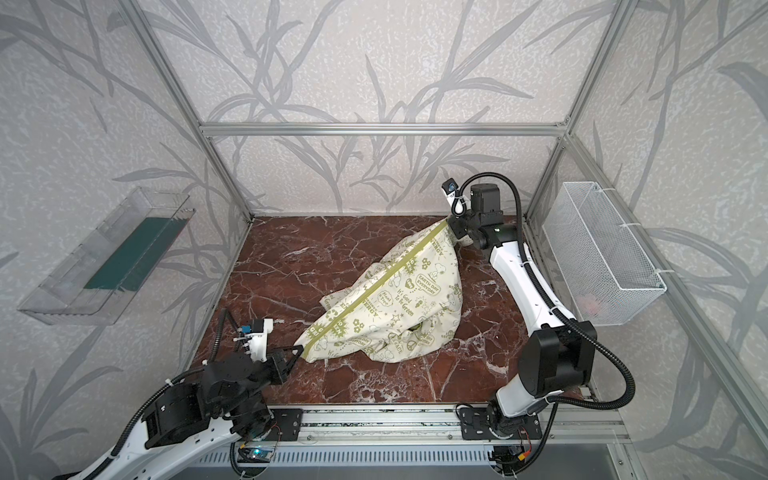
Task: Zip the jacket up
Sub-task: 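Pull the slider with the right gripper along the zipper away from the robot, then open both grippers and release the jacket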
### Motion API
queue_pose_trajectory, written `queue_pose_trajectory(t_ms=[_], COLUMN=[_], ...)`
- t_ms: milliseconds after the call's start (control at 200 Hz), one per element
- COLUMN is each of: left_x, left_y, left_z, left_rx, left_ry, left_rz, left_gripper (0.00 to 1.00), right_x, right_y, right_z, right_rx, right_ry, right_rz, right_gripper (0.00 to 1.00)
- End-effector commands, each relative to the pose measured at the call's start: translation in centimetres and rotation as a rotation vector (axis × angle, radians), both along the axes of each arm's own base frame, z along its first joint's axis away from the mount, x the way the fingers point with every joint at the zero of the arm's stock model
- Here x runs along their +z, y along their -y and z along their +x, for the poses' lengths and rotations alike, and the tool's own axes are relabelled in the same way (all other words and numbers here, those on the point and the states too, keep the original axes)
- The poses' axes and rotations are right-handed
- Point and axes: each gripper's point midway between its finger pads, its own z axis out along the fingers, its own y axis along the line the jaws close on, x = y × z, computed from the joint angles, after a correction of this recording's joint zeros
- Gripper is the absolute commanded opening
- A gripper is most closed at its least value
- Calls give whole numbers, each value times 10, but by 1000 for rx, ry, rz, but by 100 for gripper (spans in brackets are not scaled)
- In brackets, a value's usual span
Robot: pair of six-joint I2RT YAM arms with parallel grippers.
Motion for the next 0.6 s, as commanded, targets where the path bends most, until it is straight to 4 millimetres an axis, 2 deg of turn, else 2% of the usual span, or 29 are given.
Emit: queue_pose_trajectory(t_ms=[0, 260, 270, 290, 305, 310, 325, 335, 340, 350, 365, 375, 400, 595], left_x=[-2, 0, 0, 0, -1, -1, -1, -1, -1, -1, -1, -1, 0, 4], left_y=[-10, -6, -6, -8, -10, -11, -12, -14, -14, -15, -17, -18, -22, -54], left_z=[0, 6, 7, 8, 9, 10, 10, 11, 11, 12, 12, 13, 14, 15], left_rx=[34, 46, 50, 64, 76, 81, 92, 99, 101, 105, 112, 116, 133, 252], left_ry=[-7, -1, 0, -1, -2, -2, -5, -6, -6, -5, -4, -1, 3, 38], left_rz=[33, 40, 42, 48, 55, 58, 65, 70, 73, 78, 88, 94, 108, 149], left_gripper=[0, 0, 0, 0, 5, 12, 30, 41, 44, 58, 87, 96, 99, 99], right_x=[24, 21, 20, 20, 20, 20, 19, 19, 19, 19, 19, 18, 18, 25], right_y=[21, 30, 31, 32, 32, 33, 33, 34, 34, 34, 36, 37, 39, 51], right_z=[13, 15, 14, 14, 14, 13, 13, 12, 12, 11, 11, 10, 9, -3], right_rx=[-74, -117, -120, -127, -134, -136, -141, -143, -144, -147, -153, -159, -171, -221], right_ry=[75, 55, 51, 49, 47, 46, 43, 42, 42, 42, 43, 42, 45, 89], right_rz=[-29, -25, -25, -21, -19, -17, -16, -16, -16, -16, -17, -18, -22, -38], right_gripper=[0, 0, 4, 21, 41, 46, 79, 94, 98, 100, 99, 99, 99, 99])
